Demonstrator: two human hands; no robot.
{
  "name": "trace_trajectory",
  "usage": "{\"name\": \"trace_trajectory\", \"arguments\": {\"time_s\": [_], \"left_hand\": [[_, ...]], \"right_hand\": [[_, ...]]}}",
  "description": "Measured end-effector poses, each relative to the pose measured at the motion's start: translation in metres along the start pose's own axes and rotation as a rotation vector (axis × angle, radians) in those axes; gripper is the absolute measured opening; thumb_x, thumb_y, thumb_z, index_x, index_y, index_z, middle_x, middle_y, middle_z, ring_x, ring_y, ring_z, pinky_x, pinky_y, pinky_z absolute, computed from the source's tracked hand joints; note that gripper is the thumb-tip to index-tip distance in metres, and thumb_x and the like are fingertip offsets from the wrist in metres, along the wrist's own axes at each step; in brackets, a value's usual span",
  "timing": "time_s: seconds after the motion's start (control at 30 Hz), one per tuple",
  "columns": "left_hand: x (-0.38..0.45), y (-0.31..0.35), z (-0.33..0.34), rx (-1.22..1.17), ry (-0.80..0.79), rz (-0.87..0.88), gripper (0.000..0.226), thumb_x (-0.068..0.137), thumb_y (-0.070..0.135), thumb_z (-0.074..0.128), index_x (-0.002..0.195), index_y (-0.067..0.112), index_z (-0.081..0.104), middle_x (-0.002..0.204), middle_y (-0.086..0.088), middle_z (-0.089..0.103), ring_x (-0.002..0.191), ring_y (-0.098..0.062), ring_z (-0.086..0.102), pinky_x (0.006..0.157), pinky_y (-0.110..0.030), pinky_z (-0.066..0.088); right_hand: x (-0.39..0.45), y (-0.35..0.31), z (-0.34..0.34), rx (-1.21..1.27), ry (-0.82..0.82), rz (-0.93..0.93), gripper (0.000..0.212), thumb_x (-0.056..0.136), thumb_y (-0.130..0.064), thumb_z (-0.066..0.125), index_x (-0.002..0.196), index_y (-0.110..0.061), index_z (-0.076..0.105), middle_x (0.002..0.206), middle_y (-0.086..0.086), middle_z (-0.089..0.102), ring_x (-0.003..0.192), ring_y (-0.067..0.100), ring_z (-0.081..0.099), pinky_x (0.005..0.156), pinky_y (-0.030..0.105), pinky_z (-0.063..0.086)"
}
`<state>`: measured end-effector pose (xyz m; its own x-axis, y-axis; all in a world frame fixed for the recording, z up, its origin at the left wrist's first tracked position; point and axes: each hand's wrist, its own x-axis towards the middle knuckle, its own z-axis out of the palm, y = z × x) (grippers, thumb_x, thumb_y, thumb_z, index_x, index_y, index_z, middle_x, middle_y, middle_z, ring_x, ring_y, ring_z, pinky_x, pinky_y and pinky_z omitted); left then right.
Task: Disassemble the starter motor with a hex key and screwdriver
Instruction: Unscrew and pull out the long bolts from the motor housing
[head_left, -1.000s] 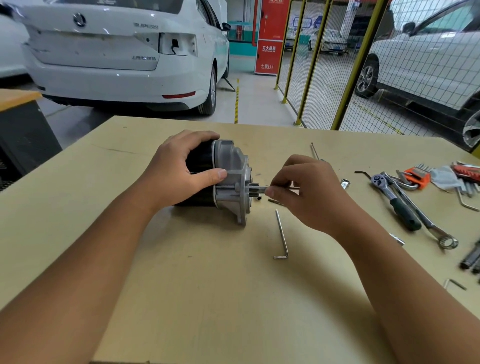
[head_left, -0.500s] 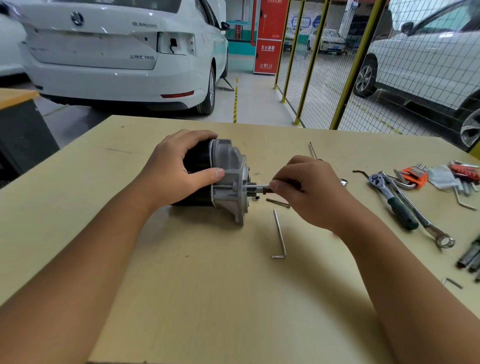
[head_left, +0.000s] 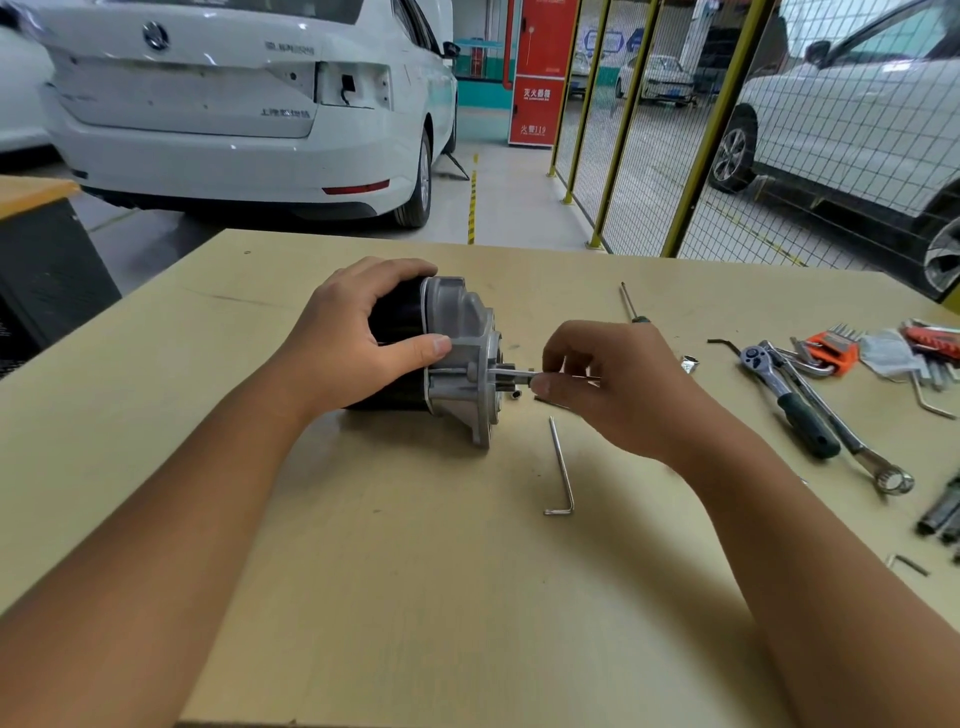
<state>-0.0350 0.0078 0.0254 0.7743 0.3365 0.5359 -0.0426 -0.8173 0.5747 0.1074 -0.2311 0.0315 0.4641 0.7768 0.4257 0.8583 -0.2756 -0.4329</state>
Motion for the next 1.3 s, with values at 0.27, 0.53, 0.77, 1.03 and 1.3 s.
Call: {"name": "trace_trajectory", "arguments": {"time_s": [0.27,0.53,0.77,1.03,1.3], "left_hand": [[-0.0001,0.0003,-0.0006,0.006,0.0,-0.003,0.069,0.074,0.05,0.078,0.138,0.029,0.062,0.127,0.013,0.062,0.123,-0.018,0.057,0.108,-0.047,0.047],[0.0004,-0.0012,-0.0002,0.006,-0.001,-0.001,0.069,0.074,0.051,0.078,0.138,0.03,0.062,0.127,0.012,0.062,0.122,-0.019,0.057,0.108,-0.048,0.047],[0.0003,0.002,-0.0005,0.007,0.001,-0.005,0.069,0.074,0.05,0.078,0.138,0.028,0.063,0.127,0.01,0.062,0.122,-0.019,0.057,0.108,-0.047,0.046],[0.0,0.0027,-0.0011,0.01,0.004,-0.011,0.069,0.074,0.049,0.078,0.138,0.028,0.063,0.127,0.009,0.063,0.122,-0.018,0.057,0.108,-0.046,0.046],[-0.0001,0.0022,-0.0008,0.01,0.004,-0.014,0.07,0.073,0.05,0.078,0.138,0.028,0.063,0.126,0.011,0.062,0.122,-0.018,0.057,0.109,-0.045,0.046]], "right_hand": [[-0.0001,-0.0014,-0.0021,0.099,-0.107,0.064,0.029,0.1,-0.024,0.058,0.076,-0.012,0.068,0.055,-0.013,0.053,0.057,0.005,0.046,0.05,0.016,0.031],[-0.0009,-0.003,-0.0022,-0.071,-0.003,-0.007,0.007,0.091,-0.027,0.073,0.087,-0.024,0.077,0.067,-0.024,0.056,0.076,0.001,0.056,0.063,0.013,0.036],[-0.0001,-0.0022,-0.0019,-0.007,0.002,0.013,0.009,0.081,-0.021,0.084,0.082,-0.024,0.075,0.065,-0.022,0.06,0.069,-0.004,0.057,0.059,0.007,0.038],[0.001,-0.0038,0.0017,0.006,-0.058,-0.012,0.016,0.097,-0.025,0.065,0.087,-0.017,0.074,0.073,-0.009,0.061,0.073,0.008,0.056,0.064,0.027,0.039],[0.0009,-0.0049,0.0003,-0.087,0.028,-0.042,0.011,0.079,-0.026,0.085,0.08,-0.029,0.074,0.074,-0.017,0.062,0.073,0.001,0.057,0.062,0.017,0.037]]}}
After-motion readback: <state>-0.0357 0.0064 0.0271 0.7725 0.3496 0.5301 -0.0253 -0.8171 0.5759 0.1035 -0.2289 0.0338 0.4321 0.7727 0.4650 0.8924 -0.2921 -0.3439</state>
